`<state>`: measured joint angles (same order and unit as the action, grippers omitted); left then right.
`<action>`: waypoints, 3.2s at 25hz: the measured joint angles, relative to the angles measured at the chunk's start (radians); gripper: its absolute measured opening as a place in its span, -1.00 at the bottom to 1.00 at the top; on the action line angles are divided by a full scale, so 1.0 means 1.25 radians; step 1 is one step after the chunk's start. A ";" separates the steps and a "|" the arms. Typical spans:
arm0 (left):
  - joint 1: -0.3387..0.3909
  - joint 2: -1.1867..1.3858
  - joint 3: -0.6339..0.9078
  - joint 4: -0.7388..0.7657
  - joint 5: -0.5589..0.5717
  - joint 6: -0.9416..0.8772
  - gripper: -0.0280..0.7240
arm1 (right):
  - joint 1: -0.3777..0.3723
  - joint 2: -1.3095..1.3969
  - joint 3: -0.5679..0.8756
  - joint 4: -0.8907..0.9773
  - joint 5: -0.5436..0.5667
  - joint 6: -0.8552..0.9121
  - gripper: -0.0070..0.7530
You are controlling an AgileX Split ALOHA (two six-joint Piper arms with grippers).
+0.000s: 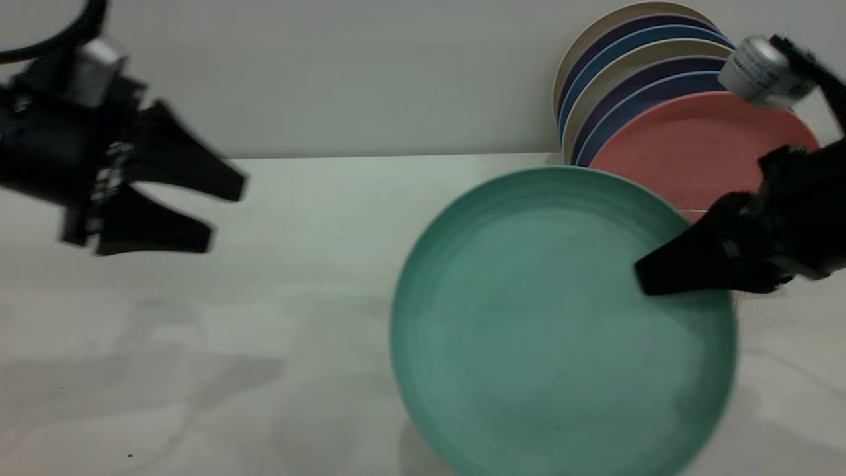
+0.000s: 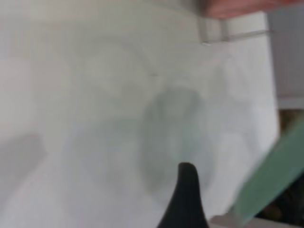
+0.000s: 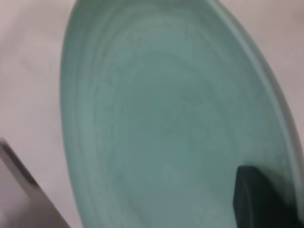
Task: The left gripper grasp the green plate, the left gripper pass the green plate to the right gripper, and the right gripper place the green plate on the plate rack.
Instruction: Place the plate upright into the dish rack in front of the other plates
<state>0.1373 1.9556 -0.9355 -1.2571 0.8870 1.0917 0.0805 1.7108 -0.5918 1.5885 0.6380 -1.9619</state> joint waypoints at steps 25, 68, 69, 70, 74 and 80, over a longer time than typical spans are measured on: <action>0.072 0.000 -0.104 0.323 -0.052 -0.183 0.57 | 0.000 -0.196 -0.434 -1.106 -0.053 0.457 -0.82; 0.072 0.000 -0.104 0.327 -0.059 -0.199 0.57 | 0.024 0.055 -0.472 -1.005 -0.077 0.379 0.13; 0.072 0.000 -0.104 0.327 -0.058 -0.199 0.57 | 0.024 0.053 -0.472 -1.005 -0.063 0.390 0.19; 0.072 0.000 -0.104 0.327 -0.057 -0.200 0.57 | 0.024 0.047 -0.472 -1.005 -0.050 0.406 0.25; 0.072 0.000 -0.112 0.373 -0.057 -0.233 0.57 | 0.024 -0.011 -0.472 -1.005 -0.029 0.527 0.45; 0.072 -0.017 -0.177 0.560 -0.029 -0.431 0.57 | 0.022 -0.122 -0.472 -1.016 0.087 1.040 0.54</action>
<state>0.2268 1.9343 -1.1565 -0.5568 0.8508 0.5527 0.1078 1.5584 -1.1815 0.3179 0.7468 -0.6624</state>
